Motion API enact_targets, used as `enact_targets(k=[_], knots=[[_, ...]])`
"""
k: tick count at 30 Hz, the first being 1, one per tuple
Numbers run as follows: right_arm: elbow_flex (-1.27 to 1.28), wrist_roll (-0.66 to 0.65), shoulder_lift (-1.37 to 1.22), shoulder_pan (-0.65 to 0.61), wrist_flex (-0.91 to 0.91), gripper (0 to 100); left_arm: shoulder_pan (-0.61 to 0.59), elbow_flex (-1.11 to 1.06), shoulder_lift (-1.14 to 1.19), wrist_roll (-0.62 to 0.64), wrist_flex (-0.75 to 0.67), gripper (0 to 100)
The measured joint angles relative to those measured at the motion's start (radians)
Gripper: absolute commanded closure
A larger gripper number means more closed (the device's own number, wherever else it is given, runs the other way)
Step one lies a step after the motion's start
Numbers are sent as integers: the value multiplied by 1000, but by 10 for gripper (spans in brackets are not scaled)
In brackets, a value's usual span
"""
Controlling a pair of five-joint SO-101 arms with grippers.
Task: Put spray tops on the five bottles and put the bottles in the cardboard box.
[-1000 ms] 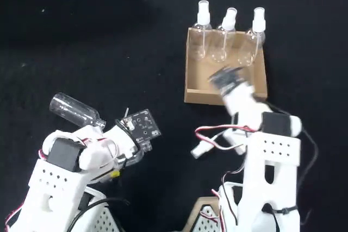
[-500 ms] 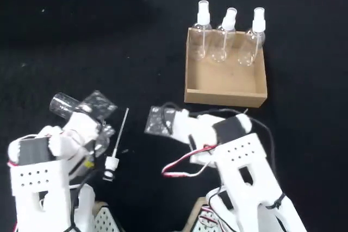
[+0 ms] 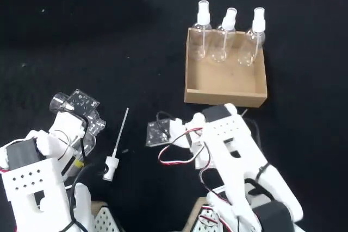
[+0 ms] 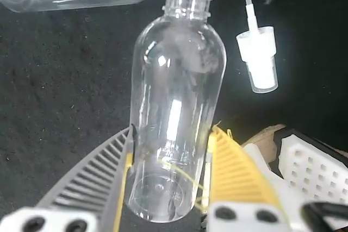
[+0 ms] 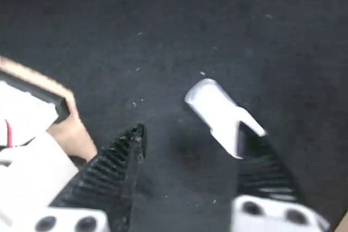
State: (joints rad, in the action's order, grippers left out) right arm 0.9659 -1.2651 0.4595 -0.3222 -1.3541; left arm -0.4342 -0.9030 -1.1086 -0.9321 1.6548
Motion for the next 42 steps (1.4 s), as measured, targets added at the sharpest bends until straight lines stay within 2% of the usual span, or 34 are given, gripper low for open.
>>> enact_targets(k=[8,14,22,28,32,34,37,42], knots=[[0,-160,-8,18,68,685,-2,0,0,0,0,960],[37,-209,-8,94,203,688,-3,0,0,0,0,960],[95,-298,-8,157,226,689,-2,0,0,0,0,960],[157,-299,-8,158,350,806,-2,0,0,0,0,960],[222,-299,2,158,443,826,-2,0,0,0,0,960],[227,-299,5,160,450,882,-2,0,0,0,0,960],[218,-241,8,160,459,993,-2,0,0,0,0,959],[98,44,-8,161,422,987,-2,0,0,0,0,959]])
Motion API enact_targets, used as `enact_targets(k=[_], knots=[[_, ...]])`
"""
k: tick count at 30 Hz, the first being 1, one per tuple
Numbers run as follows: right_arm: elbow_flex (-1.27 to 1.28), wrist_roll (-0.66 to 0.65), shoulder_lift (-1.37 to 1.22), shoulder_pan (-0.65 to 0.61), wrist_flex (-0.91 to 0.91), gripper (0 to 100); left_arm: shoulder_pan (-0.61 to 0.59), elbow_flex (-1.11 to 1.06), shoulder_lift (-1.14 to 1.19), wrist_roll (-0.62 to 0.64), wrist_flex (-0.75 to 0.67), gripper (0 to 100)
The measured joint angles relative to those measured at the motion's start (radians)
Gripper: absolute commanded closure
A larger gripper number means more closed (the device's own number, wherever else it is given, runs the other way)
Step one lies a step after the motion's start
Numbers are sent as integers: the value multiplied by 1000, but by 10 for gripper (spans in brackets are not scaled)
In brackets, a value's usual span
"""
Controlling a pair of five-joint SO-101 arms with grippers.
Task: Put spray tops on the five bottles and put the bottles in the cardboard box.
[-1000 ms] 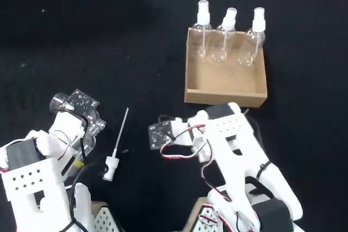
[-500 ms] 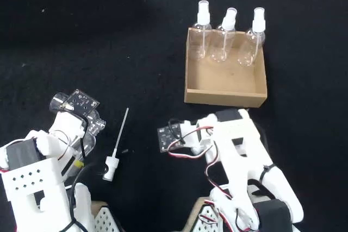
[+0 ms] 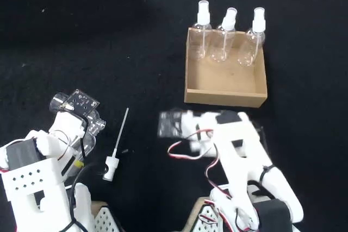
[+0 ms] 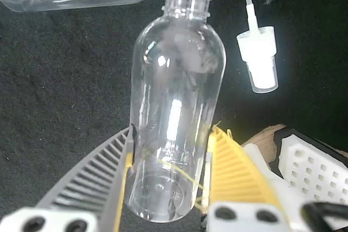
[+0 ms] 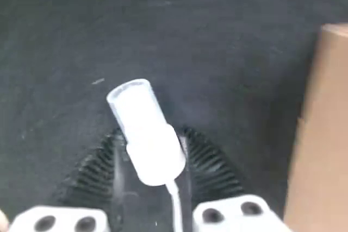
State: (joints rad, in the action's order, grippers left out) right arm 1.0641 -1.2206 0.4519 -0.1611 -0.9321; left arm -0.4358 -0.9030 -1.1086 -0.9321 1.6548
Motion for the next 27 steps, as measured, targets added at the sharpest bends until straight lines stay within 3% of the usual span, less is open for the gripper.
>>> enact_targets(k=[7,12,19,22,27], knots=[[-425,433,0,0,-364,988,14,0,0,0,0,960],[-796,772,0,0,-605,988,175,3,0,127,-15,960],[-1085,1175,0,0,-623,987,446,3,0,514,-272,960],[-1125,1272,0,0,-568,987,493,-35,0,660,-405,960],[-1145,1376,0,-57,-422,987,511,-115,2,798,-612,960]])
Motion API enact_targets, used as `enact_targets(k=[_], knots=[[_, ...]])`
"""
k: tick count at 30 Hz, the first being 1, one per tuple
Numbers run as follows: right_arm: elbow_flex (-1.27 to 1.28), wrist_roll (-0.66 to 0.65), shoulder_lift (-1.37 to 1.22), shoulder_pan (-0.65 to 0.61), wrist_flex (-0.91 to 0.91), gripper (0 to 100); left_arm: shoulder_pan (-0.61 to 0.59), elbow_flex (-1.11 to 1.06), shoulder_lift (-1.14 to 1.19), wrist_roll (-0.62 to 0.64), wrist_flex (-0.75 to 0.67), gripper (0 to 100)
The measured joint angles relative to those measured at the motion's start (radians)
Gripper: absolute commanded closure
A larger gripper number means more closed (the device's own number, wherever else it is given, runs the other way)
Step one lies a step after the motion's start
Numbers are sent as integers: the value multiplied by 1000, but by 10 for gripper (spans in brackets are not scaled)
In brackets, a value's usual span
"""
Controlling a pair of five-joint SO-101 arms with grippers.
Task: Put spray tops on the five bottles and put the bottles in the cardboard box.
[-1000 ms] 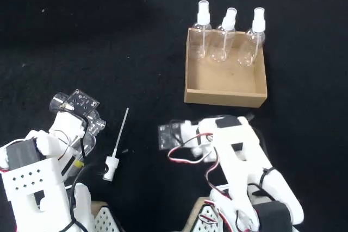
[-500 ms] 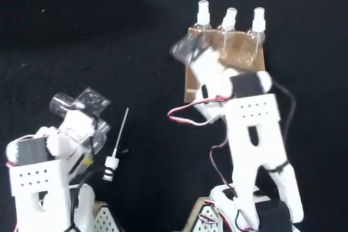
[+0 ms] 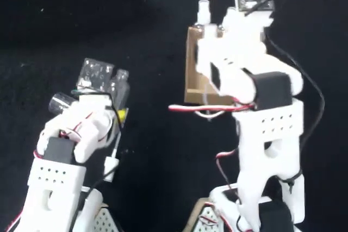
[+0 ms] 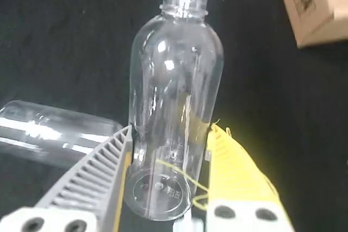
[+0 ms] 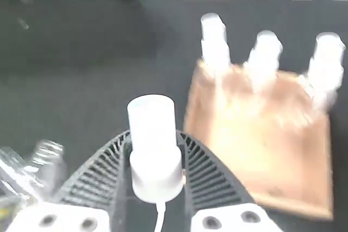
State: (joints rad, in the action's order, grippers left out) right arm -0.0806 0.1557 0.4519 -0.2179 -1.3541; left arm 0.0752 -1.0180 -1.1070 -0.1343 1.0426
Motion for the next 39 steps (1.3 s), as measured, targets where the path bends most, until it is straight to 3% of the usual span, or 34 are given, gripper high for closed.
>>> enact_targets(k=[6,16,27,39], knots=[[-2,81,0,-135,170,987,2,-133,0,100,-239,960],[-2,104,0,-169,423,987,2,-308,0,163,-583,957],[-2,104,0,-302,578,987,2,-433,0,163,-852,956],[-2,104,0,-319,618,987,2,-637,0,164,-1324,960]])
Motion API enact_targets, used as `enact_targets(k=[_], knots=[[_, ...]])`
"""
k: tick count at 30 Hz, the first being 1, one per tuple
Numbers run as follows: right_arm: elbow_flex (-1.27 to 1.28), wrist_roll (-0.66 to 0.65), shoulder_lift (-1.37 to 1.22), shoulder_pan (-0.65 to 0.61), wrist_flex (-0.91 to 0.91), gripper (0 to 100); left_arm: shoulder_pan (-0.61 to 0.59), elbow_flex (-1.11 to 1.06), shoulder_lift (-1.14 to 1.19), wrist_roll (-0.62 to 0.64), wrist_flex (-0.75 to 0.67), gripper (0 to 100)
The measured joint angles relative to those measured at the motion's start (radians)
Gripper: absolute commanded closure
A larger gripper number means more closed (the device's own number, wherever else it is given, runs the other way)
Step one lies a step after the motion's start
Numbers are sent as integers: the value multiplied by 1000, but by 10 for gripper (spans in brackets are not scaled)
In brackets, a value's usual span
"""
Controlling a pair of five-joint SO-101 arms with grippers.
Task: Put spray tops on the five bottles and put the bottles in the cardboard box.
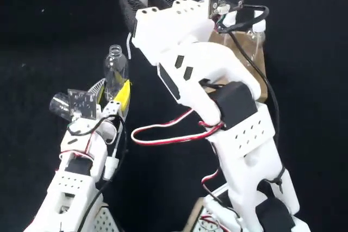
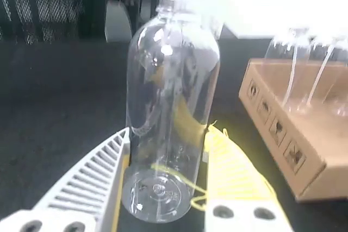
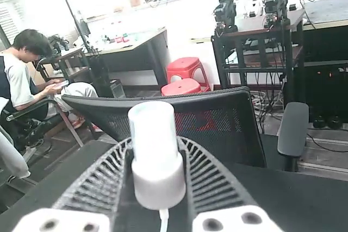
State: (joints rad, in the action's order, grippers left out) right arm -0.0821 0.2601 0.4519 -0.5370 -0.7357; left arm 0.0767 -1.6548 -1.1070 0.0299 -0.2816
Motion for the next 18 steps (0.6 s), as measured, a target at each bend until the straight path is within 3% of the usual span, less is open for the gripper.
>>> enact_targets(k=[8,18], knots=[[78,0,-2,0,166,988,0,-11,0,0,-132,960],[279,0,32,-14,407,988,0,-17,2,0,-149,960]])
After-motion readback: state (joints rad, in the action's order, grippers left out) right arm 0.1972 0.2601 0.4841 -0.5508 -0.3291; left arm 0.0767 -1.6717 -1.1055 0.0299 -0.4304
